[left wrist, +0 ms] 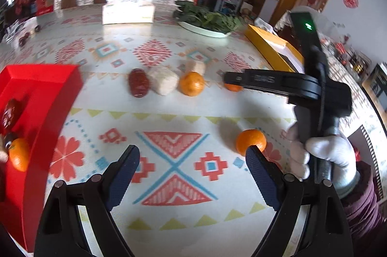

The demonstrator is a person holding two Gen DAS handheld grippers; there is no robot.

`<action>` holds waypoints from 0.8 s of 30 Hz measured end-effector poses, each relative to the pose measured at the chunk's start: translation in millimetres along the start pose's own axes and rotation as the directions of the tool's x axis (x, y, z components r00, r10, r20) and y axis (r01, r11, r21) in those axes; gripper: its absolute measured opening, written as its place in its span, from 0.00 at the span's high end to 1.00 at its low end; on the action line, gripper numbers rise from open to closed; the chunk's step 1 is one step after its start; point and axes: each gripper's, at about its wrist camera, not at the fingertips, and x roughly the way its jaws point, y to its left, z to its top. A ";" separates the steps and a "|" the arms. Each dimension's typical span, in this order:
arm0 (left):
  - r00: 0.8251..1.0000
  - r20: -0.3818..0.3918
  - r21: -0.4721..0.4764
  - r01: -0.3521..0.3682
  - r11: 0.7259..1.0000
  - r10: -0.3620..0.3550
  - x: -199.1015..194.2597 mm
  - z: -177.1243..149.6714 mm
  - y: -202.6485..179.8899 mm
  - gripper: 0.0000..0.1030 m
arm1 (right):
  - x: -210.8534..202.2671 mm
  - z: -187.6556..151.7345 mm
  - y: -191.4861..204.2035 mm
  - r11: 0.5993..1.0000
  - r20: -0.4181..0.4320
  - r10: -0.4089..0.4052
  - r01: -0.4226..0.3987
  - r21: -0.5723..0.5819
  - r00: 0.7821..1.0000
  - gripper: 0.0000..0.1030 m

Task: Organize fruits
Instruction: 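Grasp a mandarin orange with the left tool while the right tool grasps another orange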

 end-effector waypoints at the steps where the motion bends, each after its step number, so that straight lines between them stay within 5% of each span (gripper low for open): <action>1: 1.000 -0.005 0.012 0.004 1.000 -0.004 3.3 0.5 -4.4 0.14 | 0.2 -0.4 0.8 1.000 0.003 -0.003 0.003 -0.009 1.000 0.63; 14: 0.998 -0.061 0.140 0.024 0.990 -0.015 38.9 5.9 -54.0 0.16 | -21.7 -2.0 -17.5 0.998 0.055 0.038 -0.040 0.048 0.998 0.65; 16: 0.997 -0.077 0.151 0.026 0.988 -0.015 45.4 6.4 -58.7 0.24 | -24.1 -2.3 -20.9 0.998 0.061 0.032 -0.036 0.058 0.998 0.65; 21: 0.997 -0.079 0.174 0.005 0.985 0.009 48.9 5.2 -65.2 0.66 | -25.1 -3.1 -24.5 0.997 0.062 0.026 -0.030 0.069 0.998 0.65; 24: 0.997 -0.071 0.159 0.000 0.987 0.012 45.6 4.8 -63.1 0.67 | -26.3 -3.5 -24.9 0.997 0.067 0.024 -0.029 0.070 0.997 0.65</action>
